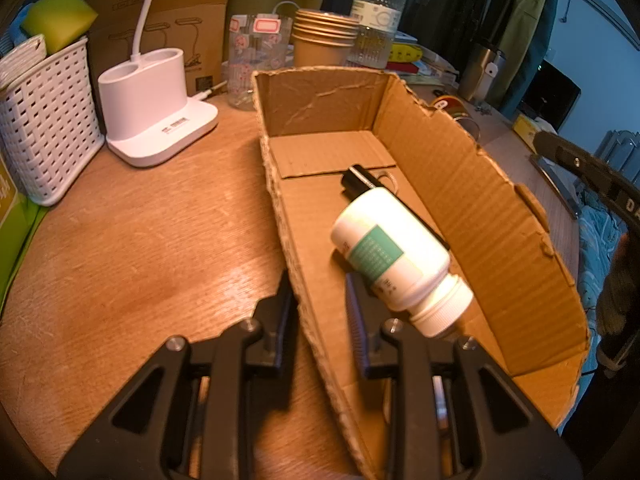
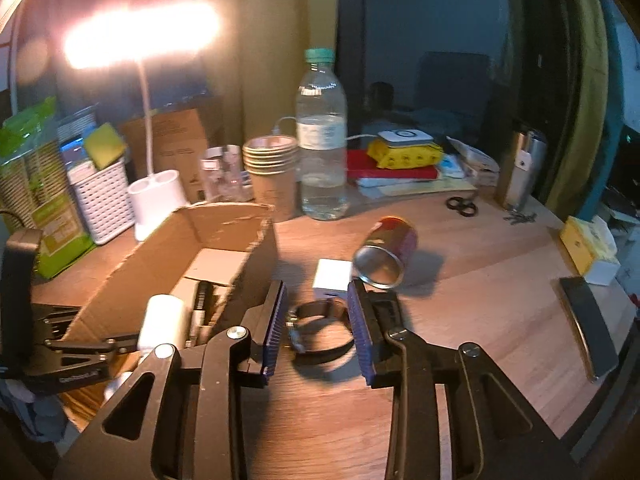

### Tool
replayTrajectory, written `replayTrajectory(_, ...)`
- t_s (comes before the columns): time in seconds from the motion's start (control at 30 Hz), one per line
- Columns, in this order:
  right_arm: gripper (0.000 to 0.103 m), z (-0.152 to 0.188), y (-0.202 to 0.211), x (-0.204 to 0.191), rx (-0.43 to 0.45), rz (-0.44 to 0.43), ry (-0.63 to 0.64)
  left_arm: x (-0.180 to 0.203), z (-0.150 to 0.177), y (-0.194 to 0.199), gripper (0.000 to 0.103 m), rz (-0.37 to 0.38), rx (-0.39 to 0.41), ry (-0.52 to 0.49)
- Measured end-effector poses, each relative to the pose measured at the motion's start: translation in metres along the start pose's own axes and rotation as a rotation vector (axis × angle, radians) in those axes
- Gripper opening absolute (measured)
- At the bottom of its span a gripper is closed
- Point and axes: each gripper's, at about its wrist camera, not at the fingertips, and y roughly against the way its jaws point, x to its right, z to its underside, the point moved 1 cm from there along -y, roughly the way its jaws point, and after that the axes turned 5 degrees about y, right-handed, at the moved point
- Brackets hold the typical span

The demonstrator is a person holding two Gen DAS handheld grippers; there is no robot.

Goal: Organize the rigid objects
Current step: 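Move the right gripper to the black car key and grasp it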

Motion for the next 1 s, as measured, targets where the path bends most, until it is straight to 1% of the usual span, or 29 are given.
replayTrajectory(0.17, 0.036, 0.005, -0.008, 0.016, -0.023, 0.036, -0.019, 0.000, 0.000, 0.000, 0.027, 0.000, 0.000, 0.000)
replayTrajectory(0.23, 0.040, 0.008, -0.012, 0.023, -0.034, 0.054, -0.032, 0.000, 0.000, 0.000, 0.027, 0.000, 0.000, 0.000)
replayTrajectory(0.43, 0.042, 0.014, -0.023, 0.039, -0.065, 0.078, -0.067, 0.000, 0.000, 0.000, 0.027, 0.000, 0.000, 0.000)
replayTrajectory(0.47, 0.042, 0.016, -0.025, 0.040, -0.069, 0.079, -0.070, 0.000, 0.000, 0.000, 0.027, 0.000, 0.000, 0.000)
replayTrajectory(0.53, 0.050, 0.018, -0.029, 0.042, -0.081, 0.077, -0.077, 0.000, 0.000, 0.000, 0.027, 0.000, 0.000, 0.000)
replayTrajectory(0.83, 0.054, 0.028, -0.060, 0.042, -0.153, 0.069, -0.069, 0.000, 0.000, 0.000, 0.027, 0.000, 0.000, 0.000)
replayTrajectory(0.9, 0.055, 0.028, -0.068, 0.044, -0.181, 0.059, -0.075, 0.000, 0.000, 0.000, 0.027, 0.000, 0.000, 0.000)
replayTrajectory(1.0, 0.057, 0.026, -0.072, 0.046, -0.187, 0.074, -0.076, 0.000, 0.000, 0.000, 0.027, 0.001, 0.000, 0.000)
